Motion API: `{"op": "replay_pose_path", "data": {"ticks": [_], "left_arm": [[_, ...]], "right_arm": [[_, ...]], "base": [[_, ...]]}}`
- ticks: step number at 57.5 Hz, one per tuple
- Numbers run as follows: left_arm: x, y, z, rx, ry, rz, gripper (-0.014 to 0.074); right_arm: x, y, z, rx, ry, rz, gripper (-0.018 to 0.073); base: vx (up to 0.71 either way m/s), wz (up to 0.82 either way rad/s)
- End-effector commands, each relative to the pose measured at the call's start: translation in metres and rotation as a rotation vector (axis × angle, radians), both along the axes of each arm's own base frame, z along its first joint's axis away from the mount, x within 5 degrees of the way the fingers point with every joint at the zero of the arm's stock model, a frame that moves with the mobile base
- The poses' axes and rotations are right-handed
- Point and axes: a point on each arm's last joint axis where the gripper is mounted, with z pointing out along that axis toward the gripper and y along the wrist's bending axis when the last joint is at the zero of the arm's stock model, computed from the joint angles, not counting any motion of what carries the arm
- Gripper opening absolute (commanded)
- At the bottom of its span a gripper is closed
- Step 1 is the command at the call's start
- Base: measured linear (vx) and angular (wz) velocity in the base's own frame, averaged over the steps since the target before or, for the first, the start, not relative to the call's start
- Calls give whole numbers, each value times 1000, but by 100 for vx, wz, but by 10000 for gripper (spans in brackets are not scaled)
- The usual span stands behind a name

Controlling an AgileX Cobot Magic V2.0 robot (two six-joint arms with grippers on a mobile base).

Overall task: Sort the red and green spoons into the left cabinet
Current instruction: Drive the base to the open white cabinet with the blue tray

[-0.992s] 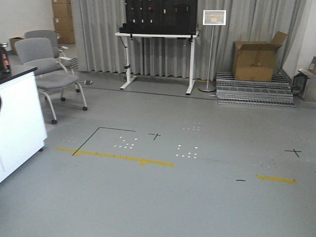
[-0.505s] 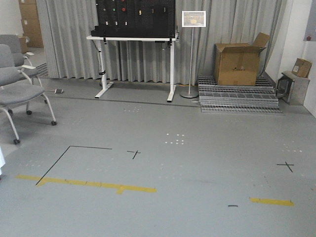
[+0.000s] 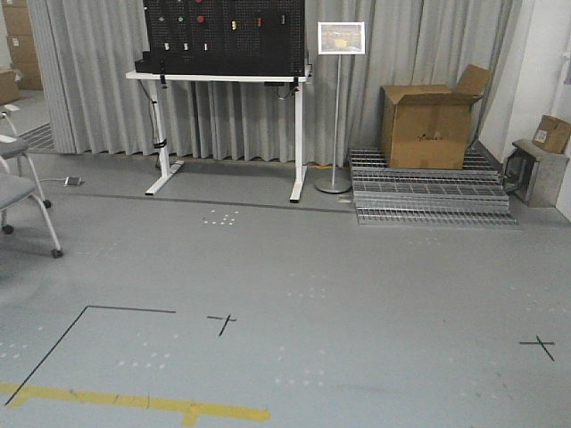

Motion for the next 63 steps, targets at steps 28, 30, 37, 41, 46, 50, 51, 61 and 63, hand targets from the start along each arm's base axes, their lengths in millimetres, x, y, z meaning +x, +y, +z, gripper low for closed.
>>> {"op": "replay_pose_path", "data": {"ticks": [28, 30, 37, 41, 46, 50, 51, 61, 63], "left_arm": [[1, 2, 14, -49, -62, 34, -1], [1, 2, 14, -49, -62, 34, -1], [1, 2, 14, -49, -63, 34, -1], [2, 2, 14, -48, -60, 33, -1], [1, 2, 14, -49, -63, 33, -1], [1, 2, 14, -49, -63, 34, -1], [1, 2, 14, -49, -63, 34, -1], [1, 2, 14, -49, -64, 34, -1], [1, 2, 14, -49, -64, 34, -1]], "right_arm": [[1, -3, 15, 31, -88, -31, -3], [1, -3, 15, 31, -88, -31, -3], [1, -3, 15, 31, -87, -31, -3], [1, -2, 15, 31, -86, -31, -3], [1, -2, 15, 31, -86, -31, -3], [1, -2, 15, 31, -85, -31, -3], [1, -2, 15, 31, -85, -31, -3], [1, -2, 15, 31, -85, -31, -3], [1, -2, 15, 31, -85, -31, -3]], "base": [[63, -12], [63, -15], [61, -15], [60, -14], [59, -13], [59, -11], [59, -10], [60, -6], [60, -4]]}}
